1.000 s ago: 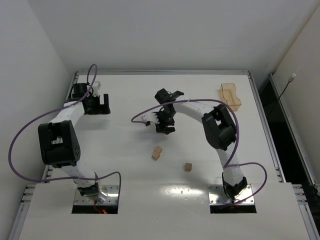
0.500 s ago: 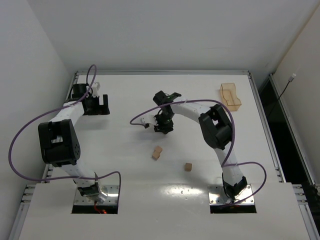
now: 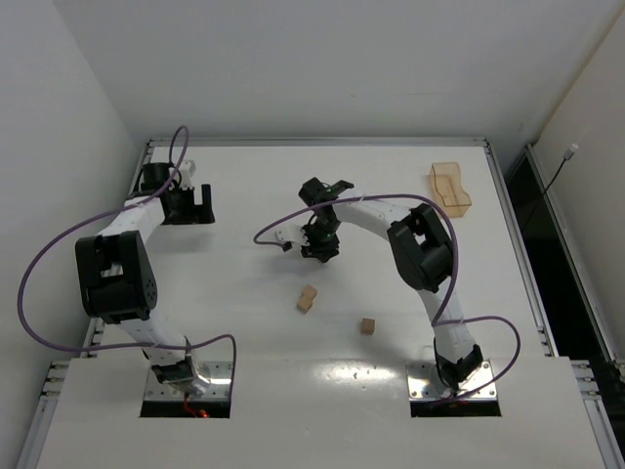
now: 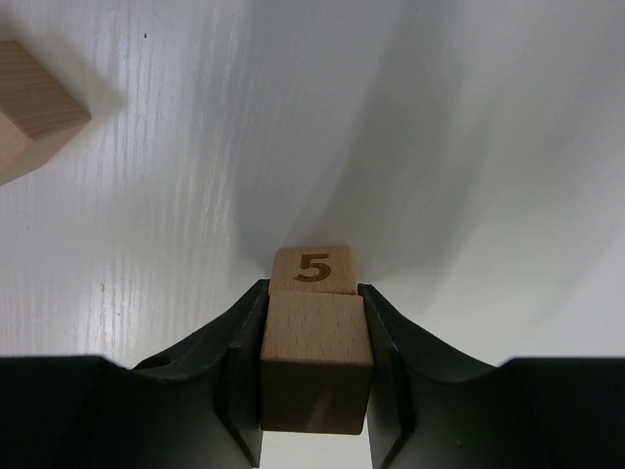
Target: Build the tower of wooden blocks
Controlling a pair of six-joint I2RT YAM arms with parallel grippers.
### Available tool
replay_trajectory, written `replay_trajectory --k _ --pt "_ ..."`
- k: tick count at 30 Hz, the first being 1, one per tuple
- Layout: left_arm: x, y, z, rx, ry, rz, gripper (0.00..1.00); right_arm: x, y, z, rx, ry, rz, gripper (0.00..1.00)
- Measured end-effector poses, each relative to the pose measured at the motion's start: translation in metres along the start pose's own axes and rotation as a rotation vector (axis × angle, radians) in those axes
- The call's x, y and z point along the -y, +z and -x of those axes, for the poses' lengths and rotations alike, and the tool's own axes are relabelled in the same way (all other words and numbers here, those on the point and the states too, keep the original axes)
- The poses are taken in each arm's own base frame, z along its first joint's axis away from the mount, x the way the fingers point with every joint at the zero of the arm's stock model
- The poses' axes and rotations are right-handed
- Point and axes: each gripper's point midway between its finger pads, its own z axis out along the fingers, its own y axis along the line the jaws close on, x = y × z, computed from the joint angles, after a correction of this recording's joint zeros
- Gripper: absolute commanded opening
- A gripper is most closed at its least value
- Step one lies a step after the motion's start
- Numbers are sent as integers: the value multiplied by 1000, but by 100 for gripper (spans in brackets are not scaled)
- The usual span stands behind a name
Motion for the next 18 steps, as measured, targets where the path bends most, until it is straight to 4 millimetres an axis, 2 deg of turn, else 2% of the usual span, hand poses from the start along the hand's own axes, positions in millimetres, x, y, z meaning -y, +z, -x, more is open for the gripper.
replay_trajectory --k 7,18 --pt "2 0 3 6 1 -10 100 2 0 -1 -12 59 2 0" --pt "2 0 3 6 1 -13 100 7 2 3 1 251 -30 0"
